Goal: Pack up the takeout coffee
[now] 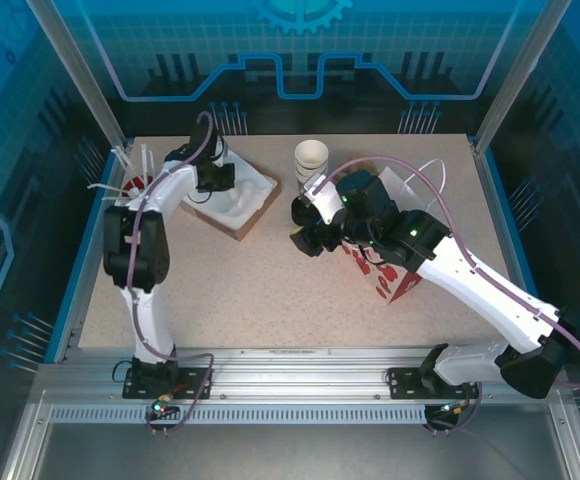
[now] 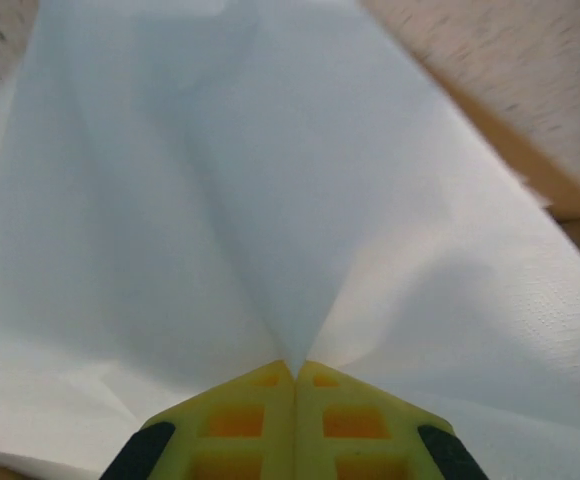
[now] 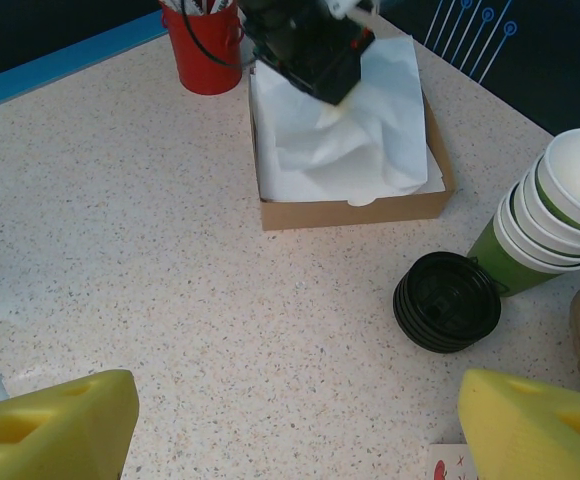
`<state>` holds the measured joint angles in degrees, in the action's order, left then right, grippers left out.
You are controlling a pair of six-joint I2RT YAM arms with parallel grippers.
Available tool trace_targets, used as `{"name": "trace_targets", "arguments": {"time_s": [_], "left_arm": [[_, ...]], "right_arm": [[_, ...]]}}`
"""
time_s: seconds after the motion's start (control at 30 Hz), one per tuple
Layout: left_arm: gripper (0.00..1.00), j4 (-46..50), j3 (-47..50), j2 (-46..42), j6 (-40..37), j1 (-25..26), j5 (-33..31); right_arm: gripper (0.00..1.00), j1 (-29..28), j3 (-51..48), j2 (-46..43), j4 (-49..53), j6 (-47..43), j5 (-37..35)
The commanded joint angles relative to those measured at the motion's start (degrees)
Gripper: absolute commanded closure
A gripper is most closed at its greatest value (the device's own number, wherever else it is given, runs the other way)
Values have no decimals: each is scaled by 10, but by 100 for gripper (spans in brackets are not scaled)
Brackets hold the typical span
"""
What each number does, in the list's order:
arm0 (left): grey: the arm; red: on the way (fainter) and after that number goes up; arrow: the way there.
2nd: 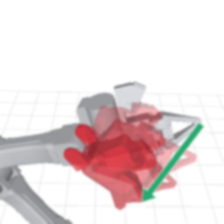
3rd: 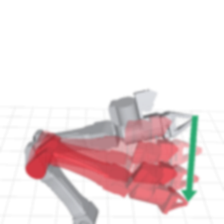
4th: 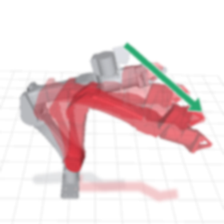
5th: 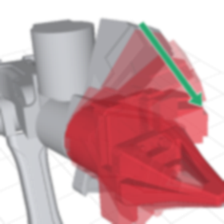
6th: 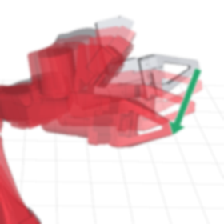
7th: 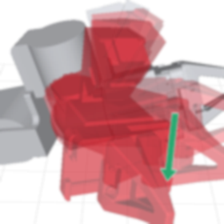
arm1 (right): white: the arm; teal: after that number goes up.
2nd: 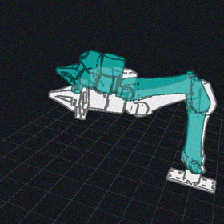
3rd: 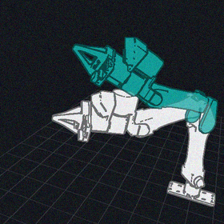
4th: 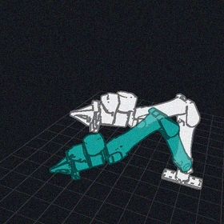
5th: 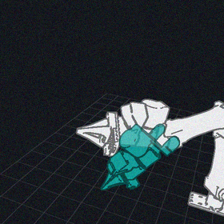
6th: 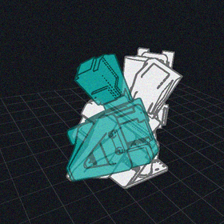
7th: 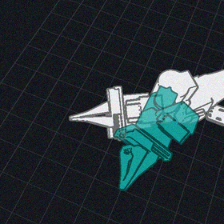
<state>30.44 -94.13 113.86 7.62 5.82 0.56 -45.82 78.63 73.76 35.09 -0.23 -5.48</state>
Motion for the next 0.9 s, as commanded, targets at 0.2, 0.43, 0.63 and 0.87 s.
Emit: {"name": "trace_targets", "arguments": {"time_s": [0.2,0.43,0.63,0.87], "left_arm": [[100,-170,131,-170,30,-7,64],[100,-238,209,-265,34,-6,95],[100,-336,286,-358,40,-2,122],[100,-428,351,-447,29,26,151]], "right_arm": [[15,-5,11,-11,-12,4,-5],[15,9,44,-8,-29,31,19],[15,41,92,13,-53,96,83],[17,50,213,84,4,163,78]]}}
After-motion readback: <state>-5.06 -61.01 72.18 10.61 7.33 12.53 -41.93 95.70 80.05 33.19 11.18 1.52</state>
